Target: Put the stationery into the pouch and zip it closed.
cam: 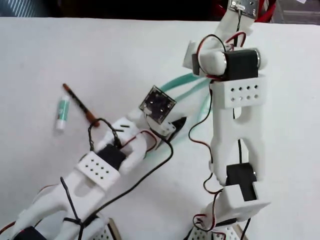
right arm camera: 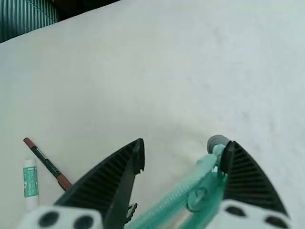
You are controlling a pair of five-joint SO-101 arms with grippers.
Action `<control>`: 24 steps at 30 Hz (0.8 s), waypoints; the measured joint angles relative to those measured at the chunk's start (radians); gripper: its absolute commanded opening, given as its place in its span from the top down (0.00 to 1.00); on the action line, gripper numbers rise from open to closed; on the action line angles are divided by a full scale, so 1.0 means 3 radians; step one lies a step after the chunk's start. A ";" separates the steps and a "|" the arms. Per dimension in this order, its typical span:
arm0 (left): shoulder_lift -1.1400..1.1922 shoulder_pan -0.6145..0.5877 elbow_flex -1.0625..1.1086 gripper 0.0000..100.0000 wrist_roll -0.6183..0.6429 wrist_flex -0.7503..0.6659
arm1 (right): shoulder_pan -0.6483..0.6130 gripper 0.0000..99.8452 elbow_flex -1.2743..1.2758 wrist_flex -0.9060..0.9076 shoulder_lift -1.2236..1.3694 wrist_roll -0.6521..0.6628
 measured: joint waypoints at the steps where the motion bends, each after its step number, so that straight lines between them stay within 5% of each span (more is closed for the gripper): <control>1: 0.0000 0.0000 0.0000 0.79 0.0000 0.0000 | 0.0010 0.74 -0.0005 0.0010 -0.0005 0.0036; 11: 0.0000 0.0005 0.0005 0.79 0.0000 0.0000 | 0.0133 0.74 -0.0005 0.0010 -0.0123 0.0414; 24: 0.0000 0.0005 0.0005 0.79 0.0000 0.0000 | 0.0113 0.74 -0.0005 0.0010 -0.0036 0.0338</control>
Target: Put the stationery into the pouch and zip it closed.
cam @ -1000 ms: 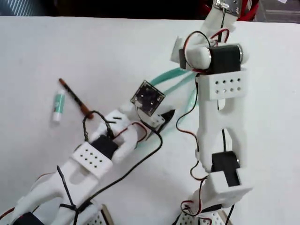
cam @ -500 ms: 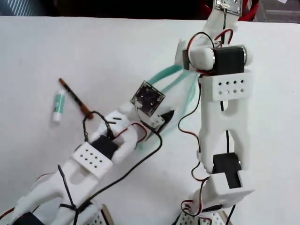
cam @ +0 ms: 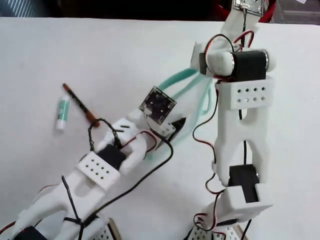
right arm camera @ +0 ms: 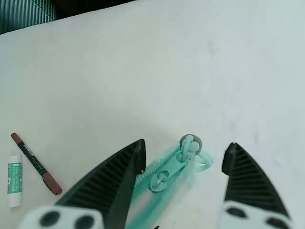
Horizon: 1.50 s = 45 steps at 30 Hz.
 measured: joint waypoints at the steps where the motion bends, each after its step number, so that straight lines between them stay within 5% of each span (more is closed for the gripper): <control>1: 0.0000 0.0000 0.0000 0.79 0.0000 0.0000 | -0.0005 0.74 0.0000 0.0000 0.0005 -0.0026; 10: 0.0000 0.0000 0.0000 0.79 0.0000 0.0000 | -0.0005 0.76 0.0061 0.0000 0.0010 -0.0169; 16: 0.0000 0.0000 0.0000 0.79 0.0000 0.0000 | 0.0000 0.90 0.0199 0.0000 0.0010 -0.0179; 26: 0.0000 0.0000 0.0005 0.79 0.0000 0.0000 | 0.0010 0.88 0.0215 -0.0020 0.0015 -0.0174; 32: 0.0000 0.0000 0.0005 0.78 0.0000 0.0000 | 0.0015 0.98 0.0215 -0.0020 0.0015 -0.0179; 39: 0.0000 0.0010 0.0010 0.78 0.0000 0.0000 | 0.0020 0.98 0.0230 -0.0026 0.0015 -0.0179; 45: -0.0026 0.0010 0.0010 0.66 0.0000 0.0082 | 0.0020 0.98 0.0230 -0.0026 0.0015 -0.0179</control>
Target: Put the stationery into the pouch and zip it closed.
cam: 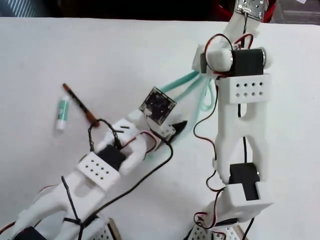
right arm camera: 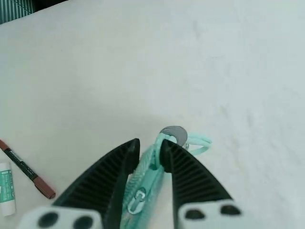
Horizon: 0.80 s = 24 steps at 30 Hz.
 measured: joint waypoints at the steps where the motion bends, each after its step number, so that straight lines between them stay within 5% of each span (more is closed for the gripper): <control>1: -0.0041 0.0000 0.0000 0.66 0.0000 0.0061 | 0.0000 0.98 0.0000 0.0000 0.0000 0.0000; 8: -0.0736 0.0015 -0.0015 0.66 -0.0005 0.0726 | -0.0026 0.98 0.0005 0.0026 -0.0005 0.0143; 15: -0.1314 -0.0486 -0.0087 0.62 -0.0087 0.1376 | -0.0020 0.98 0.0005 0.0026 -0.0005 0.0153; 24: -0.1851 -0.1447 -0.1181 0.60 -0.0783 0.3145 | 0.0005 0.98 0.0005 0.0026 -0.0005 0.0153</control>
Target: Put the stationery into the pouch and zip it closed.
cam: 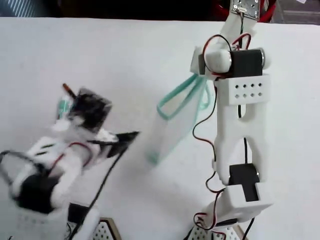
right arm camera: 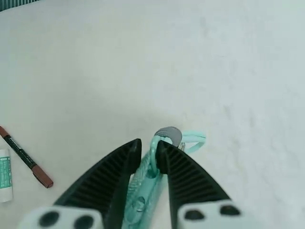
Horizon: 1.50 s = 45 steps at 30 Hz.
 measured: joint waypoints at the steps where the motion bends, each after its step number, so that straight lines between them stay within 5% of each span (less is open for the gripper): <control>1: -0.0051 -0.0174 -0.0153 0.60 -0.0133 0.0143 | 0.0000 0.98 0.0000 0.0000 0.0000 0.0000; 9: 0.0332 -0.1637 -0.0440 0.60 -0.0655 0.0215 | -0.0020 0.98 0.0000 0.0000 0.0000 0.0020; 16: 0.2015 -0.1918 -0.0276 0.60 -0.0476 -0.0936 | -0.0020 0.98 0.0000 0.0000 0.0000 0.0020; 24: 0.4153 -0.1897 -0.1059 0.60 0.0573 -0.1274 | -0.0061 0.98 0.0010 0.0000 -0.0061 0.0031; 29: 0.5094 -0.1647 -0.1944 0.60 0.1386 -0.0767 | -0.0138 0.98 0.0010 0.0000 -0.0066 0.0031; 38: 0.5769 -0.1263 -0.2926 0.73 0.2025 -0.0358 | -0.0123 0.98 0.0010 0.0000 -0.0066 0.0031; 45: 0.6296 -0.1258 -0.3299 0.68 0.2158 -0.0286 | -0.0123 0.98 0.0010 0.0000 -0.0066 0.0031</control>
